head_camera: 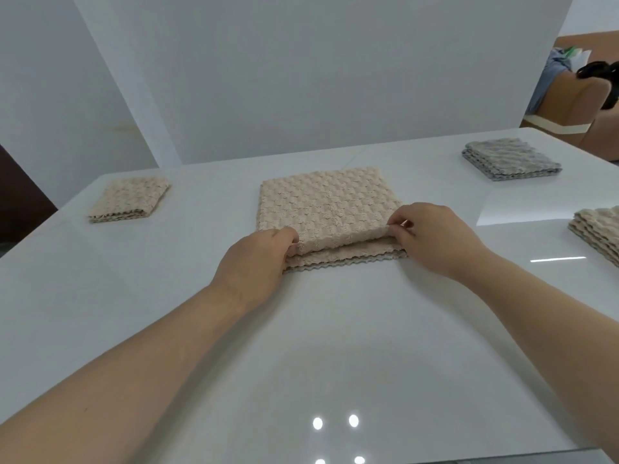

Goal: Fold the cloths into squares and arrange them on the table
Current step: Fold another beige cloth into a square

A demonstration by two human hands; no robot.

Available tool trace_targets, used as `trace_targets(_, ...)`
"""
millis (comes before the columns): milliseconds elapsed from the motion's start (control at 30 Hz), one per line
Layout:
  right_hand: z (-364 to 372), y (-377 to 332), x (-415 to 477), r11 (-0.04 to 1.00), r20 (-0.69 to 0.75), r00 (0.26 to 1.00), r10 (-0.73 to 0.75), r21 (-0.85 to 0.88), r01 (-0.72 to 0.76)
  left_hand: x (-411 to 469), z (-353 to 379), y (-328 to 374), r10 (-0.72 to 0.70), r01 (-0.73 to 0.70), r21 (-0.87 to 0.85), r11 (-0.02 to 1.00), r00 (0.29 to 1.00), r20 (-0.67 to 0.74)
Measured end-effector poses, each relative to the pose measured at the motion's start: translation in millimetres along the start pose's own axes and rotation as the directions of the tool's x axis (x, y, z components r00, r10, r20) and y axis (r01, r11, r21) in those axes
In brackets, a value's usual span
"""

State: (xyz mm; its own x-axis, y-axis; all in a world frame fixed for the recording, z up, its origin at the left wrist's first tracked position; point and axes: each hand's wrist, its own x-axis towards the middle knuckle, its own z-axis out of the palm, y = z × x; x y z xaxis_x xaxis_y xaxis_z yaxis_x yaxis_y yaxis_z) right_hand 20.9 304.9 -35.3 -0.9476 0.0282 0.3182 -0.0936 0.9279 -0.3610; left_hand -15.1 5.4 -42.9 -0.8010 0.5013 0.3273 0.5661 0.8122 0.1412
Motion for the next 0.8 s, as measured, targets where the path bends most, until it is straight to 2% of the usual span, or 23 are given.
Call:
trace_targets(133,5.2,-1.6,6.8,0.999,-0.082,0.996,-0.043,0.029,0.045,4.2,-0.1,0.7,0.01,-0.015,-0.064,0.998,0.998,-0.067)
trace_targets(233,6.2,-5.4,14.2,0.997,-0.124,0.992,-0.035,0.065,0.043,13.8,-3.5,2.1,-0.099,0.082,-0.135,0.987,0.988,-0.122)
trace_targets(367,0.3,-11.5,24.4,0.998,-0.132,0.99,-0.057,0.024,0.06,25.3,-12.5,-4.4,-0.225,0.211,-0.098,0.973,0.958,-0.175)
trace_targets(433,-6.4,-15.2,25.6,0.997,-0.113,0.99,-0.082,-0.004,0.082,27.1,-19.1,-6.4,-0.244,0.224,-0.113,0.968,0.947,-0.21)
trace_targets(533,-15.2,-19.4,18.0,0.989,-0.147,0.978,-0.145,-0.056,0.138,22.5,-30.9,-6.3,-0.203,0.14,-0.242,0.96,0.944,-0.261)
trace_targets(600,-19.3,-21.6,7.8,0.976,-0.199,0.956,-0.214,-0.094,0.199,12.1,-39.5,-5.8,-0.137,0.053,-0.264,0.963,0.941,-0.309)
trace_targets(800,-28.8,-33.3,-35.2,0.939,-0.242,0.91,-0.336,-0.157,0.305,-36.4,-47.6,-6.3,0.103,-0.135,-0.053,0.989,0.913,-0.394)
